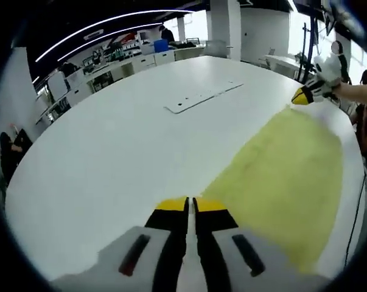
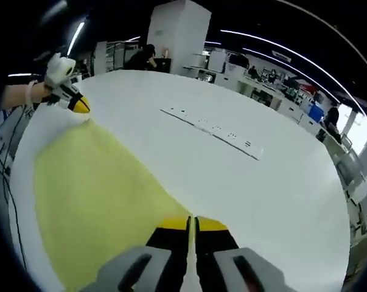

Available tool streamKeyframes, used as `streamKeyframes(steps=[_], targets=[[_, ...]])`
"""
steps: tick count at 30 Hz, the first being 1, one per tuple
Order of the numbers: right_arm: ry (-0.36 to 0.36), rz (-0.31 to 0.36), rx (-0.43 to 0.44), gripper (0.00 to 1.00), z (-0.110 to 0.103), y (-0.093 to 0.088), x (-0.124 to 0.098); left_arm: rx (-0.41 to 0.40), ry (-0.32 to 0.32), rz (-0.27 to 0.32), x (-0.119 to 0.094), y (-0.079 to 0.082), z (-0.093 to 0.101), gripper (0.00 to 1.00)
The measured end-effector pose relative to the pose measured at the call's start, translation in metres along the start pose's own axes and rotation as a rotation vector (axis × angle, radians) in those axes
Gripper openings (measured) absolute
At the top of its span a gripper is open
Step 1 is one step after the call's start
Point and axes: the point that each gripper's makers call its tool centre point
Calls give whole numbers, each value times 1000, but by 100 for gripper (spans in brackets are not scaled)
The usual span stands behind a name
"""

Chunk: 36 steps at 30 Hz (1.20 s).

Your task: Fold the garment on the visible template until the final outline fits inside the template.

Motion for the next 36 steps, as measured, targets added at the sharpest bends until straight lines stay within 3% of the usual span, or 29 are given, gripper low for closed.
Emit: streamKeyframes(steps=[4,10,15,16,19,22,25,30,36], targets=[[32,17,12,19,-4,1,-7,8,-43,35,-3,1,6,29],[129,36,70,42,-18,1,-22,39,-100,90,-10,5,18,51],[201,42,75,62,-31,-2,-35,48,-214,143,-16,8,40,68],[208,43,73,65,-33,-2,-37,76,-244,146,-18,8,48,70],[235,54,53,74,-40,-3,-46,50,-344,204,-25,12,71,77],[256,66,58,86,-45,-2,-53,75,-390,200,-31,10,85,85],[273,65,60,92,-49,-4,-61,43,-436,220,-40,13,98,96],[280,51,51,99,-52,-10,-70,40,-455,214,-49,11,106,99],[292,40,28,99,-58,-17,-77,38,-475,207,-60,4,116,99]])
Point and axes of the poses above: the point that each gripper's makers call its tool centre point, and the gripper's own axes: x roughly forward along the fingers, z roughly to its right, y roughly out of its top, and after that the axes turned 10 degrees about -y, right-handed
